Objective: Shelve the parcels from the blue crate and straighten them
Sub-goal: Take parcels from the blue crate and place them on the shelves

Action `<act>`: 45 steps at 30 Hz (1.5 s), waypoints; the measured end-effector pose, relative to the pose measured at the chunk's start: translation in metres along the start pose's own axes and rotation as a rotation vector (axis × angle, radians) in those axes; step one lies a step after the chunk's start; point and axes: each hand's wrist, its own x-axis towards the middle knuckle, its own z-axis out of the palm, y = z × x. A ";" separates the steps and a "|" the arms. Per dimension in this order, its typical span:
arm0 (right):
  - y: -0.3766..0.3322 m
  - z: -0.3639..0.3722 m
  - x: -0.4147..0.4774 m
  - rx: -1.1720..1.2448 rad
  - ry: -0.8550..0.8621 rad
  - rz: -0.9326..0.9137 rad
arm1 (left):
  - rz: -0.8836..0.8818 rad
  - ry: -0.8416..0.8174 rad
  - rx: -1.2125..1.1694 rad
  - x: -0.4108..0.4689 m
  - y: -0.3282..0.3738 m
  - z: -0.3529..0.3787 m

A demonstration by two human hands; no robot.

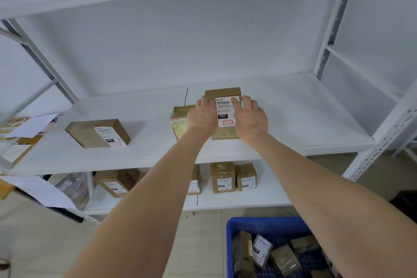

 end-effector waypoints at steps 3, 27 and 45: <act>0.007 0.004 -0.030 0.019 0.037 -0.031 | 0.007 0.023 0.013 -0.023 0.011 0.008; 0.186 0.197 -0.261 0.035 -0.553 0.211 | 0.165 -0.616 -0.031 -0.189 0.181 0.273; 0.335 0.640 -0.341 0.427 -0.889 0.600 | -0.409 -0.992 -0.504 -0.237 0.283 0.701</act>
